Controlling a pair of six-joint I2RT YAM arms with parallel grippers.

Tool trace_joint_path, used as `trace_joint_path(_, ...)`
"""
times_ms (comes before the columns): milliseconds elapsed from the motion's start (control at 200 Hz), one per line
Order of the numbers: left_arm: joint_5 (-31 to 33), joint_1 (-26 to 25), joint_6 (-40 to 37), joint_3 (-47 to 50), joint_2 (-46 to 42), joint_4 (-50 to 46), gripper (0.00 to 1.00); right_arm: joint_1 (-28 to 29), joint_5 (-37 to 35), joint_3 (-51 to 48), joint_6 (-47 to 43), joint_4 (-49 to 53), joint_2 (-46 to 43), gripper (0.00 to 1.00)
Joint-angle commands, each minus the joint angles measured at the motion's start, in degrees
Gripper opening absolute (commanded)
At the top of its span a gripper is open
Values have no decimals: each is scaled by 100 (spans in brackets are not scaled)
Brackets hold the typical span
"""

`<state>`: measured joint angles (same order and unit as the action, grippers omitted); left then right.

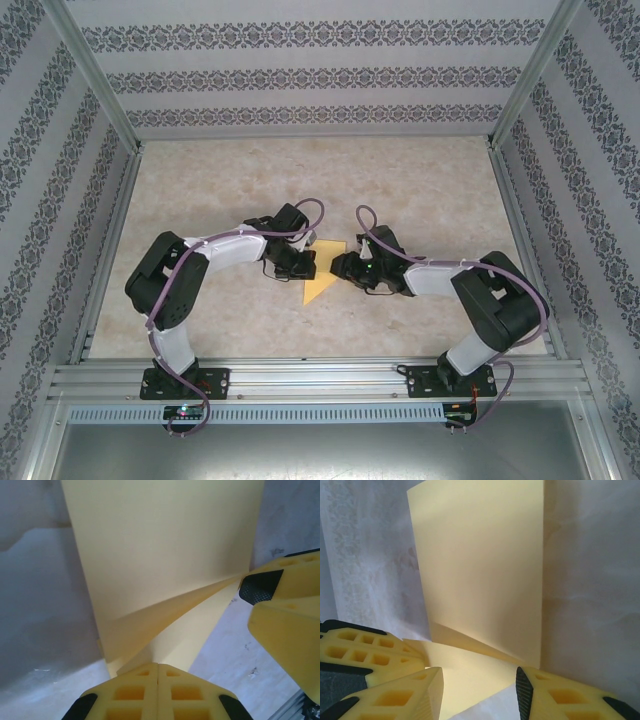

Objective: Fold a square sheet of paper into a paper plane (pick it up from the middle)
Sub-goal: Fourth fold the wing at the center of the table.

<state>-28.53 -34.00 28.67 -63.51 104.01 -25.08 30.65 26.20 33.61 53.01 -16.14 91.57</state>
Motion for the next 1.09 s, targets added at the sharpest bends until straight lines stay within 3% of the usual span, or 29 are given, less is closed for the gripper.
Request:
trace_joint_path(0,200,69,-179,-75,55,-170,6,80,120,6,116,-365,128,44)
trace_joint_path(175,389,69,-233,-107,194,-227,6,82,-264,-192,181,-174,-161,45)
trace_joint_path(390,475,68,-243,-125,328,-250,5,55,-739,-223,75,419,-523,52)
trace_joint_path(719,419,69,-264,-107,375,-252,5,215,34,63,339,-568,281,50)
trace_joint_path(1089,387,69,-286,-92,307,-230,6,309,179,224,229,-724,433,45)
